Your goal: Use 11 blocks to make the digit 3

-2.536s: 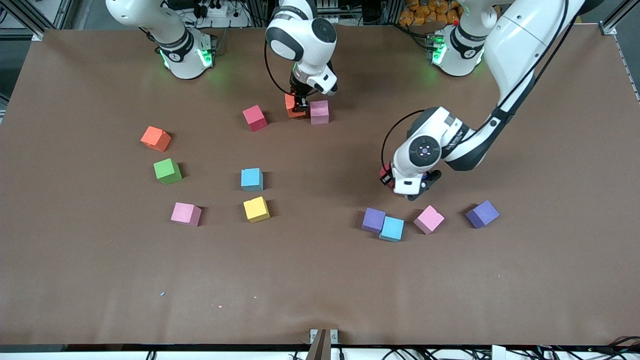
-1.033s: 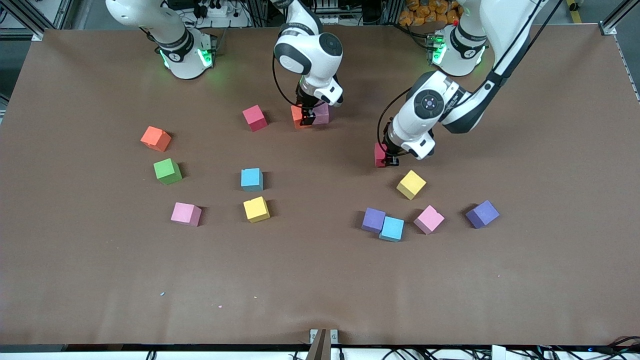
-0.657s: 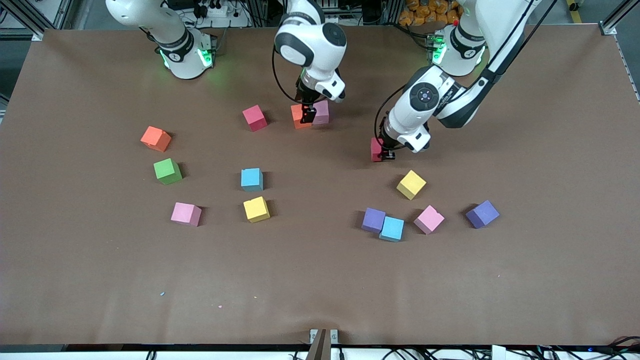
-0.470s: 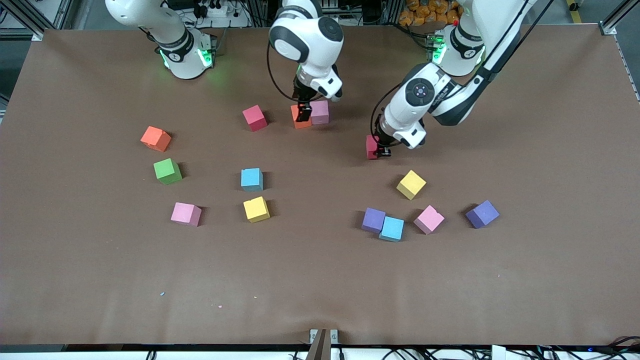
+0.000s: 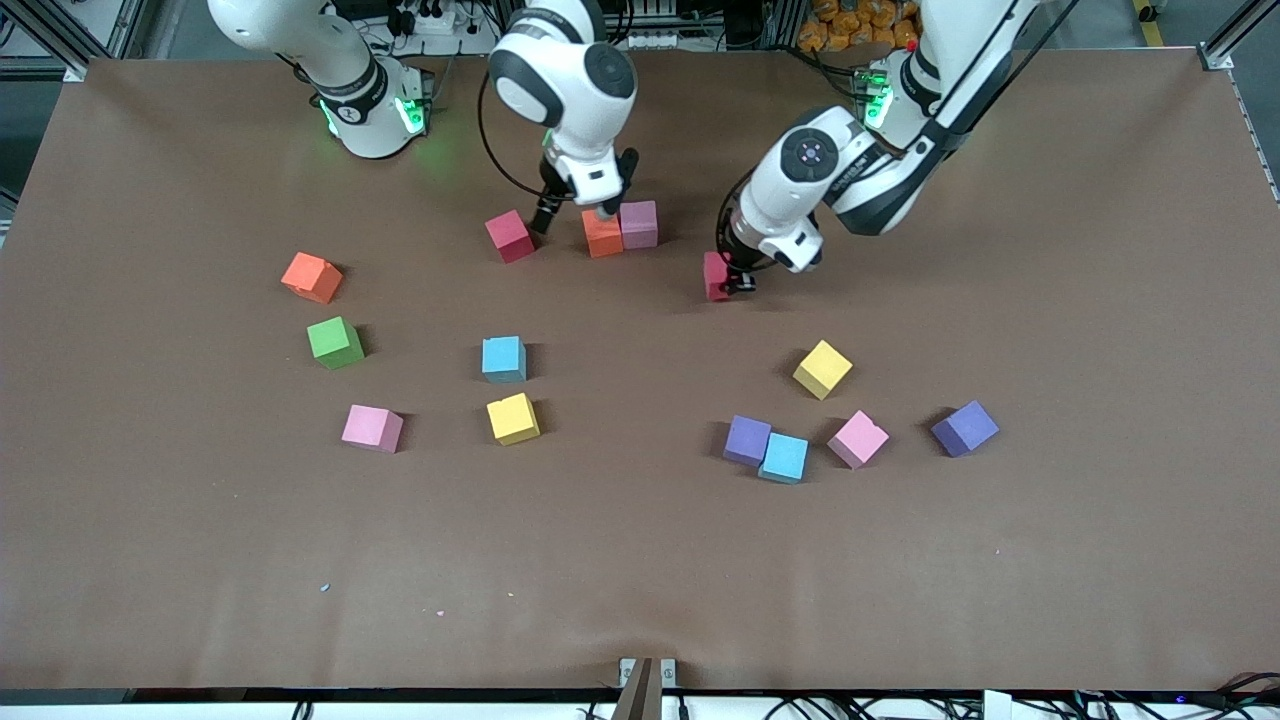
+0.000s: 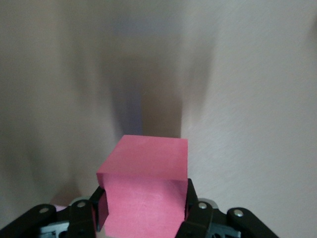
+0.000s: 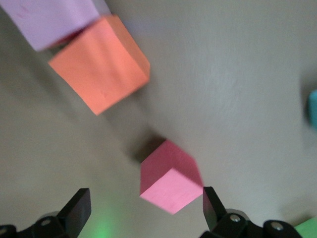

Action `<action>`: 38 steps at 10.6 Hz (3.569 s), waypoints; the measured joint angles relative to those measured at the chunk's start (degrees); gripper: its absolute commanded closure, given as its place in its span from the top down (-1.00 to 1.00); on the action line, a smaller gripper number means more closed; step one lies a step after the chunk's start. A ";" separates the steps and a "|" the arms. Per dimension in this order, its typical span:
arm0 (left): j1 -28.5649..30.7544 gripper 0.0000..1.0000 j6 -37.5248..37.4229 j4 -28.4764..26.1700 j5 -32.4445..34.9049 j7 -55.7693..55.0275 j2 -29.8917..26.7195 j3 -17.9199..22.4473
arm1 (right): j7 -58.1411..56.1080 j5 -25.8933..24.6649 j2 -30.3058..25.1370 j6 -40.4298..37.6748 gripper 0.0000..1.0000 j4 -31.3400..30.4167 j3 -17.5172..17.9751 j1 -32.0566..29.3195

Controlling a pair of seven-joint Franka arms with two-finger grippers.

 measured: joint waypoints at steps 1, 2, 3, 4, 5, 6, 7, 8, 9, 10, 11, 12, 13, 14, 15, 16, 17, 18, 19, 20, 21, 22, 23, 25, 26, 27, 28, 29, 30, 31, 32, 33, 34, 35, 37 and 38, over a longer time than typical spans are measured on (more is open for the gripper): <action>-1.47 -1.00 0.74 -0.21 0.00 -1.53 0.11 -0.04 | 2.45 3.13 -0.48 0.32 1.00 -1.85 -0.03 -1.76; -2.81 -1.00 1.40 -0.42 0.00 -2.74 0.20 -0.08 | 4.56 6.17 -0.54 0.79 1.00 -3.39 -0.07 -3.94; -3.85 -1.00 2.23 -0.87 0.00 -3.48 0.32 -0.10 | 6.15 8.73 -0.37 1.17 1.00 -4.53 -0.11 -6.51; -4.63 -1.00 3.64 -1.64 0.00 -3.66 0.50 -0.09 | 6.87 10.85 0.20 1.86 1.00 -5.32 -0.15 -9.47; -5.27 -1.00 5.31 -2.66 0.00 -3.70 0.71 -0.09 | 6.98 11.96 1.25 3.26 1.00 -5.75 -0.18 -12.20; -5.79 -1.00 6.46 -3.57 0.00 -3.71 0.88 -0.07 | 6.98 12.57 2.72 4.90 1.00 -5.96 -0.20 -14.01; -6.41 -1.00 6.78 -4.02 0.00 -3.71 1.08 -0.08 | 7.08 12.78 4.20 6.36 1.00 -5.96 -0.21 -14.64; -7.26 -1.00 6.84 -4.17 0.00 -3.89 1.31 -0.08 | 7.33 13.28 5.48 7.81 1.00 -5.95 -0.17 -14.69; -7.94 -1.00 6.91 -4.20 0.00 -4.69 1.41 -0.08 | 7.39 14.21 6.50 9.19 1.00 -5.94 -0.08 -14.69; -8.32 -1.00 7.01 -4.20 0.00 -5.10 1.42 -0.08 | 7.39 15.04 7.15 9.91 1.00 -5.92 0.00 -14.68; -8.52 -1.00 7.09 -4.21 0.00 -5.37 1.48 -0.07 | 7.39 15.37 7.52 10.07 1.00 -5.91 0.11 -14.68; -8.66 -1.00 7.14 -4.23 -0.01 -5.64 1.71 -0.07 | 7.39 15.57 7.56 10.07 1.00 -5.90 0.21 -14.68; -8.84 -1.00 7.25 -4.24 -0.01 -5.71 2.04 -0.06 | 7.39 15.71 7.56 10.07 0.79 -5.87 0.29 -14.67; -9.19 -1.00 7.44 -4.24 -0.01 -5.85 2.43 -0.05 | 7.39 15.75 7.56 10.07 0.02 -5.87 0.32 -14.67; -9.67 -1.00 7.53 -4.23 -0.01 -6.28 2.82 -0.05 | 7.39 15.79 7.56 10.07 -0.44 -5.87 0.33 -14.67; -10.03 -1.00 7.58 -4.23 -0.01 -6.71 3.14 -0.03 | 7.39 15.81 7.56 10.07 -0.62 -5.87 0.35 -14.67; -10.21 -1.00 7.62 -4.21 -0.01 -6.80 3.37 0.03 | 7.40 15.87 7.56 10.07 -0.66 -5.84 0.39 -14.67; -10.27 -1.00 7.66 -4.14 -0.01 -6.80 3.63 0.08 | 7.52 15.92 7.50 9.81 -0.66 -5.59 0.40 -14.67; -10.34 -1.00 7.69 -3.99 -0.01 -6.80 3.98 0.11 | 7.74 16.33 7.40 8.81 -0.66 -4.73 0.39 -14.67; -10.68 -1.00 7.71 -3.74 -0.01 -6.80 4.37 0.34 | 7.98 17.28 7.32 6.98 -0.66 -2.95 0.36 -14.68; -11.93 -1.00 7.77 -3.42 -0.01 -6.80 4.50 1.34 | 8.34 17.84 7.23 4.68 -0.66 -0.28 0.21 -14.85; -14.11 -1.00 7.76 -2.99 -0.01 -7.23 4.16 3.00 | 8.61 18.22 7.15 2.57 -0.66 2.22 0.07 -15.70; -17.07 -1.00 7.75 -2.54 -0.01 -8.23 3.60 5.31 | 8.66 18.38 7.10 0.55 -0.66 4.45 0.01 -17.32; -21.13 -1.00 7.71 -2.10 -0.01 -8.95 2.70 8.56 | 8.66 18.58 7.08 -3.49 -0.66 8.48 -0.07 -20.95; -21.51 -1.00 7.71 -2.04 -0.01 -8.95 2.65 8.88 | 8.65 18.69 7.05 -6.17 -0.66 10.51 -0.10 -22.24; -21.56 -1.00 7.71 -2.02 -0.01 -8.95 2.65 8.93 | 8.65 18.75 7.04 -7.83 -0.66 12.16 -0.11 -22.95; -21.61 -1.00 7.71 -2.01 -0.01 -8.95 2.65 8.95 | 8.65 18.80 7.04 -8.31 -0.66 13.31 -0.12 -23.26; -21.72 -1.00 7.71 -1.99 -0.01 -8.95 2.64 9.04 | 8.65 18.80 7.02 -8.50 -0.66 14.36 -0.13 -23.35; -21.84 -1.00 7.71 -1.93 -0.01 -8.95 2.65 9.12 | 8.92 18.80 6.99 -9.14 -0.66 16.04 -0.15 -23.40; -22.00 -1.00 7.71 -1.79 -0.01 -8.95 2.71 9.24 | 9.83 18.80 6.95 -9.99 -0.66 18.30 -0.17 -23.45; -22.17 -1.00 7.71 -1.60 -0.01 -8.95 2.83 9.39 | 11.59 18.80 6.94 -10.84 -0.66 20.98 -0.19 -23.47; -22.25 -1.00 7.71 -1.49 -0.01 -8.95 2.90 9.45 | 13.23 18.80 7.02 -11.14 -0.66 22.71 -0.20 -23.47; -22.28 -1.00 7.71 -1.39 -0.01 -8.95 2.97 9.48 | 13.99 18.80 7.53 -10.83 -0.66 23.20 -0.22 -23.49; -22.31 -1.00 7.71 -1.25 -0.01 -8.95 3.08 9.50 | 14.35 18.80 8.70 -9.92 -0.66 23.21 -0.23 -23.50; -22.36 -1.00 7.71 -0.61 -0.01 -9.10 3.59 9.57 | 17.82 18.89 11.98 -7.65 -0.66 23.24 -0.04 -23.38; -22.37 -1.00 7.71 -0.22 -0.02 -9.11 3.90 9.60 | 20.46 19.10 13.33 -6.45 -0.65 23.26 0.21 -22.83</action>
